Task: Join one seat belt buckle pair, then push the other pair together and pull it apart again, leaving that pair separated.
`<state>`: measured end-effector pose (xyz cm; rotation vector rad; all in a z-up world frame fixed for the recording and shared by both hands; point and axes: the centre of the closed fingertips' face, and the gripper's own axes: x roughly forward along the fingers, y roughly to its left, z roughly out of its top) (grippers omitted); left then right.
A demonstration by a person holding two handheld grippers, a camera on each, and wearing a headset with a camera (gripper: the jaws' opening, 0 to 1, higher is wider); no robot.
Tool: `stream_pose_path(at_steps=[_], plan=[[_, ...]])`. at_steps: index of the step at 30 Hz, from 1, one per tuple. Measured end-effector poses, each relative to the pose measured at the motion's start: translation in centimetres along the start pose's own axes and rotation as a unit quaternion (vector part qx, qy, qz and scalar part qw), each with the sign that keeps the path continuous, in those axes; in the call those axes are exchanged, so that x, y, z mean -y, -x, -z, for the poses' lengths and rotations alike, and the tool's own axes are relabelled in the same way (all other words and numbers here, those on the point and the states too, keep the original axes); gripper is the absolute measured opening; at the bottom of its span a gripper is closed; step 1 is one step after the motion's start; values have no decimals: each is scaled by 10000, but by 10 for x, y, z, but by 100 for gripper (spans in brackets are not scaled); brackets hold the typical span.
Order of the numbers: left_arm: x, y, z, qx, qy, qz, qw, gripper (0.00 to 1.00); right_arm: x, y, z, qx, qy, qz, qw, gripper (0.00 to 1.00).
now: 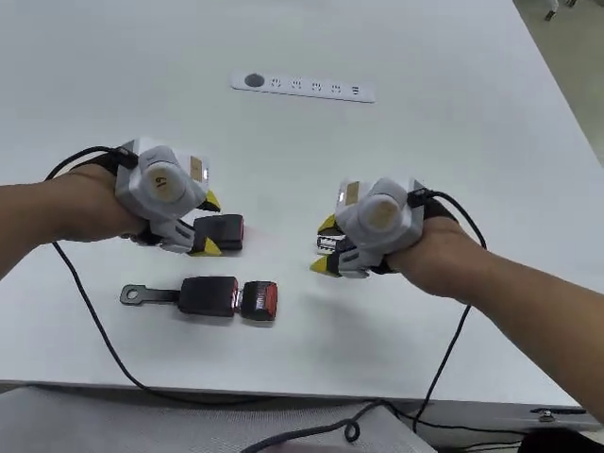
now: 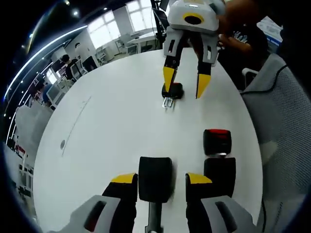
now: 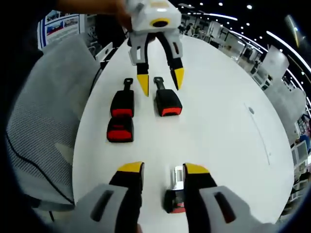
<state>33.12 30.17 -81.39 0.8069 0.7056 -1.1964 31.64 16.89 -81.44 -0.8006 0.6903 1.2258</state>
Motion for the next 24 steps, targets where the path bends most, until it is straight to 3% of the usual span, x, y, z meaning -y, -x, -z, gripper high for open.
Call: stream_pose_path(at_steps=[5, 11, 17, 24], plan=[[-9, -7, 14, -130, 137, -13, 9998, 40, 20, 5, 31, -205, -230, 153, 9994, 35], [-6, -17, 22, -284, 158, 216, 9992, 40, 27, 8, 60, -373, -454, 160, 9981, 35], [-10, -19, 24, -341, 162, 236, 9990, 33, 19, 1, 69, -474, -518, 26, 9975, 35], [-9, -21, 26, -454, -139, 323, 9983, 33, 16, -6, 68, -483, -347, -108, 9982, 34]])
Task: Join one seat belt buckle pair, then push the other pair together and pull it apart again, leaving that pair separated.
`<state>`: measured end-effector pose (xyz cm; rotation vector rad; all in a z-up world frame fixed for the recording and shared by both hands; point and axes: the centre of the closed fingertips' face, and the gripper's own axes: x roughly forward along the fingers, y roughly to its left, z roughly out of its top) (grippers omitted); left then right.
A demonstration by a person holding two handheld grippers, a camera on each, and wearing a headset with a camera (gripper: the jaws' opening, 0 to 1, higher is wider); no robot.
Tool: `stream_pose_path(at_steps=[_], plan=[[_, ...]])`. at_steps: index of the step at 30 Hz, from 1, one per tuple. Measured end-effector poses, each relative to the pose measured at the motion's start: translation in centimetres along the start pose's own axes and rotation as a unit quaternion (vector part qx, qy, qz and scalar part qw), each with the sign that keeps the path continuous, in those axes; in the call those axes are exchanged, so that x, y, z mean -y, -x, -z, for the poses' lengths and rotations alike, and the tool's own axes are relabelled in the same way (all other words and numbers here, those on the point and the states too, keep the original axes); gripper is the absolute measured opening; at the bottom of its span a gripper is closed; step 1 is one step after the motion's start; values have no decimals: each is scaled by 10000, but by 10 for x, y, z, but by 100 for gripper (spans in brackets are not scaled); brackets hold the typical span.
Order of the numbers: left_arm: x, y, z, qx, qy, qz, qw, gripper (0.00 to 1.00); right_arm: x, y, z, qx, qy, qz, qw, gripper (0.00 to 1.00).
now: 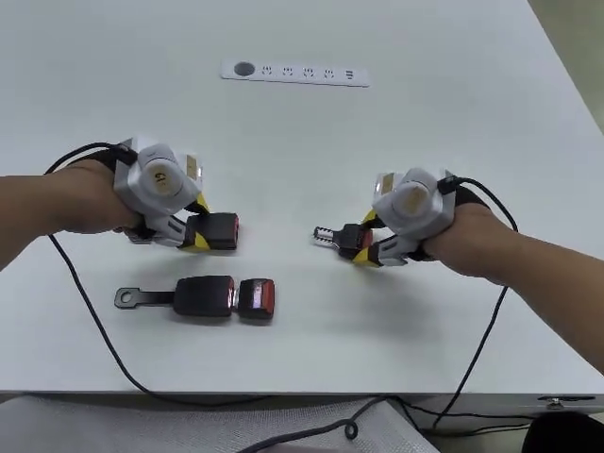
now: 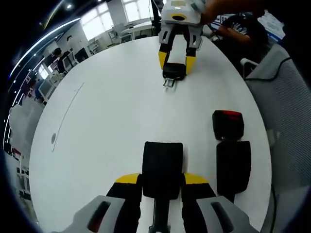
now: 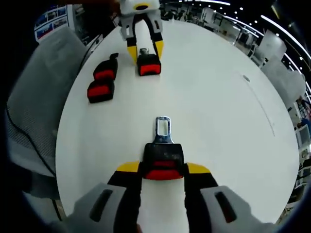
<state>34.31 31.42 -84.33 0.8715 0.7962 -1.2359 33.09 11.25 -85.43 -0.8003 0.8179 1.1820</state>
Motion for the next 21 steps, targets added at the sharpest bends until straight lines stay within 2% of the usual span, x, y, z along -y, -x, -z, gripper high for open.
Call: stream_pose_path(at_steps=[1, 3, 7, 9, 19, 21], plan=[[0, 0, 0, 0, 6, -2, 10000, 33, -1, 0, 0, 9, 6, -44, 10000, 33], [0, -1, 2, -12, 9, -14, 10000, 32, -2, 0, -1, 12, 253, -136, 9996, 33], [1, -4, 6, -166, -317, -67, 9993, 32, 0, -2, 1, -11, 419, -317, 9986, 32], [1, -5, 7, -173, -340, -47, 9993, 32, 0, -3, 1, -40, 475, -373, 9982, 32], [0, -6, 7, -79, -369, -17, 9993, 32, 5, -7, 3, -95, 462, -334, 9983, 33], [0, -6, 7, -84, -393, -17, 9992, 32, 6, -8, 1, -197, 488, -293, 9982, 33]])
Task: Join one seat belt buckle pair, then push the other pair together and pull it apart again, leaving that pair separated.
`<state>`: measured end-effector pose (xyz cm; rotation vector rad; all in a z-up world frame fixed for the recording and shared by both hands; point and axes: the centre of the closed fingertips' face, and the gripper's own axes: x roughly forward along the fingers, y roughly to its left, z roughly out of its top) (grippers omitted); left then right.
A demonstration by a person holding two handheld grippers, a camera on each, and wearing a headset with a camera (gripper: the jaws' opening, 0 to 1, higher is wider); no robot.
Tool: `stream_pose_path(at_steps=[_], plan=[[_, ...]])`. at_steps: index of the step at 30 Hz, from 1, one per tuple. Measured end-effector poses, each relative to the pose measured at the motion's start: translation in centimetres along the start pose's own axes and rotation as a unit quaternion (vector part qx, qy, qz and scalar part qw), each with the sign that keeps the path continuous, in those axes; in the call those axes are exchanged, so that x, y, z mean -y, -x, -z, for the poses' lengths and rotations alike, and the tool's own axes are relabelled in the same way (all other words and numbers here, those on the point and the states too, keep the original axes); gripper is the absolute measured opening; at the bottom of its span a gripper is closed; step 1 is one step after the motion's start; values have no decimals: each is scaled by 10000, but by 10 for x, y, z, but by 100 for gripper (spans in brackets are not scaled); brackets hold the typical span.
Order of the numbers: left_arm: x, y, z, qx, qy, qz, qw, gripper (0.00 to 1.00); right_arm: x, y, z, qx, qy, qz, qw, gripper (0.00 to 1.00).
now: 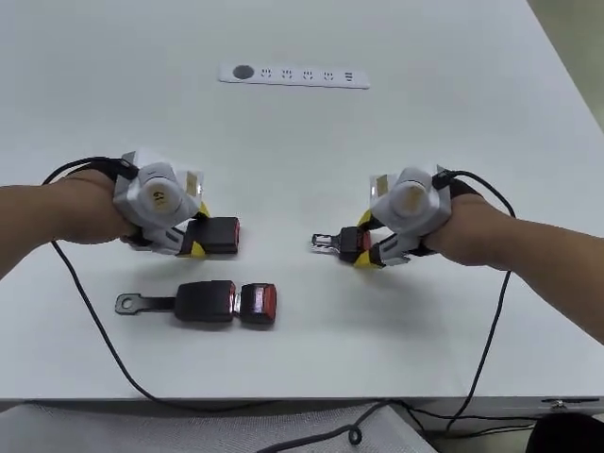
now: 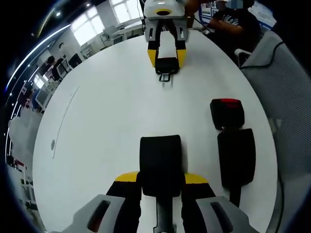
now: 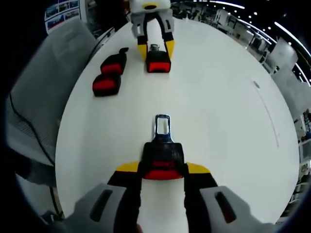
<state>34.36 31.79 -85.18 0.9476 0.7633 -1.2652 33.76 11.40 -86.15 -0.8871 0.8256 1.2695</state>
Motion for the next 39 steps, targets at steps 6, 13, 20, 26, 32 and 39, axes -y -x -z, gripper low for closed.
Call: stream_pose_path(at_steps=[6, 13, 20, 26, 32, 39], plan=[[0, 0, 0, -1, -9, 10, 10000, 32, 1, -5, -8, -54, 82, 53, 9999, 33], [0, -1, 1, 16, -24, 31, 10000, 32, -7, -17, -34, 134, 107, -4, 9999, 33], [0, -1, 1, 35, -101, 42, 9999, 32, -8, -31, -64, 203, 136, -28, 9997, 33], [1, -1, 1, -25, -144, 42, 9999, 32, -10, -42, -85, 148, 323, -77, 9993, 33], [1, -1, 1, -40, -108, 26, 9999, 32, -3, -48, -96, 88, 280, -48, 9996, 33], [1, -2, 1, -78, -99, 36, 9999, 31, -2, -49, -100, 18, 371, -7, 9993, 33]])
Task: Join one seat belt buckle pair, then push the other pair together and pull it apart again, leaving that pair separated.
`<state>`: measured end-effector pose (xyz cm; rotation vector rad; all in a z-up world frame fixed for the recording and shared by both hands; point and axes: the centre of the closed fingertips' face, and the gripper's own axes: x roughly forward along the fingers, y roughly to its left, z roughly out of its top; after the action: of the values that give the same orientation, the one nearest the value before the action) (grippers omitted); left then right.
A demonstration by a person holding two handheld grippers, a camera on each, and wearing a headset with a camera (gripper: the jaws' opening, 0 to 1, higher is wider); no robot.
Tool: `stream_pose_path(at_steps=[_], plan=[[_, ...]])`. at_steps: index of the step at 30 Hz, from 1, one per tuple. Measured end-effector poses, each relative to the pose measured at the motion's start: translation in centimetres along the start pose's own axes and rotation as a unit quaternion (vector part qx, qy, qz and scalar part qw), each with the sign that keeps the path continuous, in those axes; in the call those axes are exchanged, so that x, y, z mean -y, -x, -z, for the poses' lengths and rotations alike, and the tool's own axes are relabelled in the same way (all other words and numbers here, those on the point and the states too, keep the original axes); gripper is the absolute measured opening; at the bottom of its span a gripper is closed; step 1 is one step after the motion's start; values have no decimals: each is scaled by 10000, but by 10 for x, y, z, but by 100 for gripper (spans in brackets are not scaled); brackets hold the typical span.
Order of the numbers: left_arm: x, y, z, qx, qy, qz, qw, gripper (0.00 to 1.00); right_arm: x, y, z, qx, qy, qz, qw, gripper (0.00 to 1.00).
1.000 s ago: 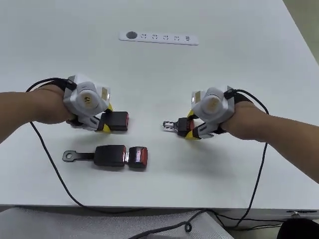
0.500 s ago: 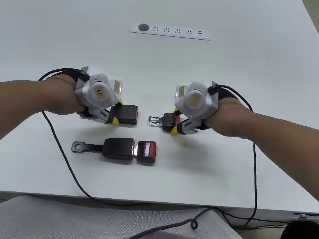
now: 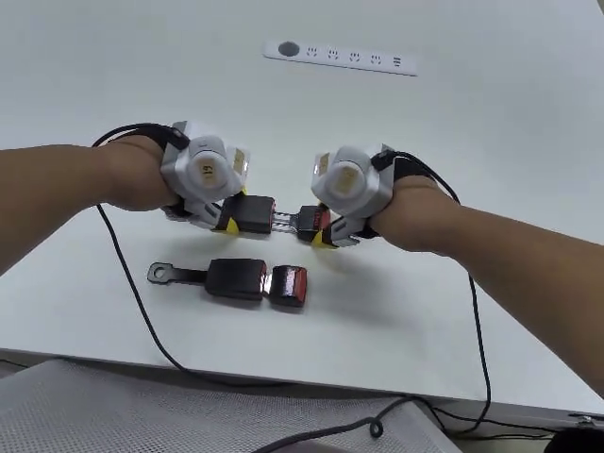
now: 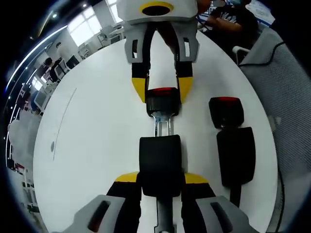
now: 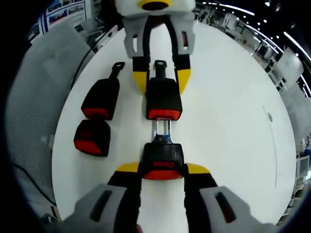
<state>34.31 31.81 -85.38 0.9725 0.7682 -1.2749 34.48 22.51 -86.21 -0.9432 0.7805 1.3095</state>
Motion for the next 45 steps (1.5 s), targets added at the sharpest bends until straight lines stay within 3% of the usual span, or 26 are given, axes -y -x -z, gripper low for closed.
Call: stream_pose_path(at_steps=[2, 6, 10, 14, 26, 31, 45], plan=[[0, 0, 0, 2, -3, 4, 10000, 31, 3, 1, -2, 5, 168, 132, 9998, 33], [0, 0, 0, 13, 1, -9, 10000, 31, 2, 0, -8, 112, 240, 157, 9995, 33], [1, 0, 0, 47, -28, 16, 10000, 31, 1, -4, -16, 291, 173, 136, 9993, 33], [1, 0, 0, 100, -59, 31, 9999, 31, 4, -7, -13, 387, -39, 65, 9992, 32], [0, -1, -1, 122, -35, 63, 9999, 30, 3, -10, -18, 354, -100, 29, 9993, 31], [-1, -1, -1, 126, -24, 57, 9999, 30, 2, -17, -34, 418, -230, 78, 9988, 31], [-1, 0, 0, 153, 45, -3, 9999, 31, 2, -15, -31, 460, -219, 125, 9986, 32]])
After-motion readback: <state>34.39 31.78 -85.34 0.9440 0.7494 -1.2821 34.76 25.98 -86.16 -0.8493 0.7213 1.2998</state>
